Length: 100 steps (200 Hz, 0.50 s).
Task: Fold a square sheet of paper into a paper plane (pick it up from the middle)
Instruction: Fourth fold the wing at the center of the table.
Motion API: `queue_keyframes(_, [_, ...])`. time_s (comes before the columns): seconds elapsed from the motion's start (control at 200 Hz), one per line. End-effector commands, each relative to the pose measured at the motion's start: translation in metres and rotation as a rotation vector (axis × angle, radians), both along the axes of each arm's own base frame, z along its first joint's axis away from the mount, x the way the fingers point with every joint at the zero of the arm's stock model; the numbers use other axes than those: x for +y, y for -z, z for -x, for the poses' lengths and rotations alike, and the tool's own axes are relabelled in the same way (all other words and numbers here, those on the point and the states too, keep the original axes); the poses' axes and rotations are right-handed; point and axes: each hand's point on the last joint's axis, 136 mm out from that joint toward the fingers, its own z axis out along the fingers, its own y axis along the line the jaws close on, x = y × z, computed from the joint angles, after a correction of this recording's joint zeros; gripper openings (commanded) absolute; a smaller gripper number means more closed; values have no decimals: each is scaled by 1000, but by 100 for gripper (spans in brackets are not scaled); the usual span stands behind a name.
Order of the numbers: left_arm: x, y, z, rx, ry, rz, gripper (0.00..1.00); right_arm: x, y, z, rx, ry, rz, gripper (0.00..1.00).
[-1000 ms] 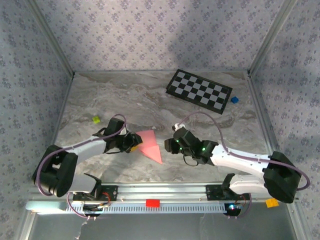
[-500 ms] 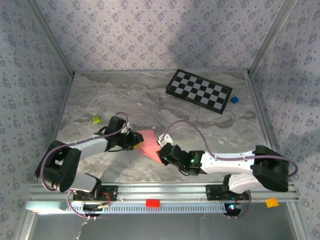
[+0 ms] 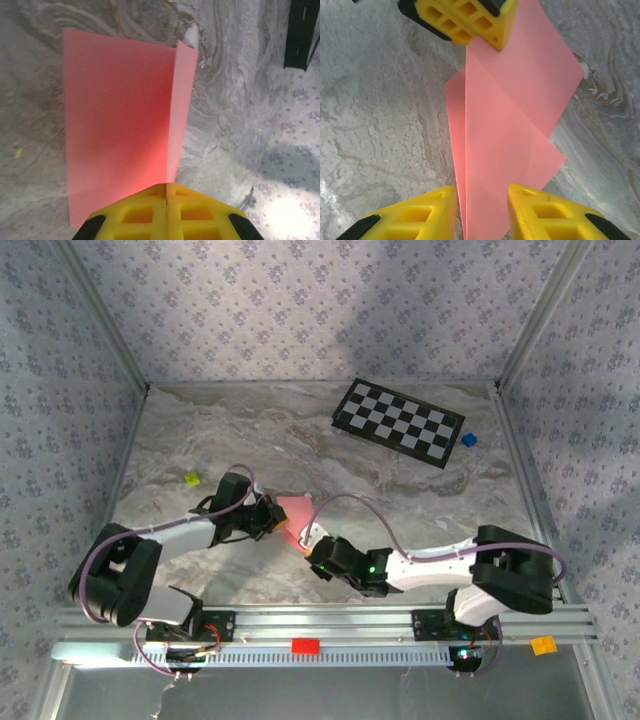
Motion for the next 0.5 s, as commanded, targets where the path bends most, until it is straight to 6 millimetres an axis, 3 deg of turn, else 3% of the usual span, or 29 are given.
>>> queue_keyframes(0.0, [7,-6,-5,-29,-101,-17,4,10,-2,-4,-42,-34,24,33])
queue_keyframes(0.495, [0,-10,-2,-39,-124,-46,8,18,17,-24,-70,-43,113,29])
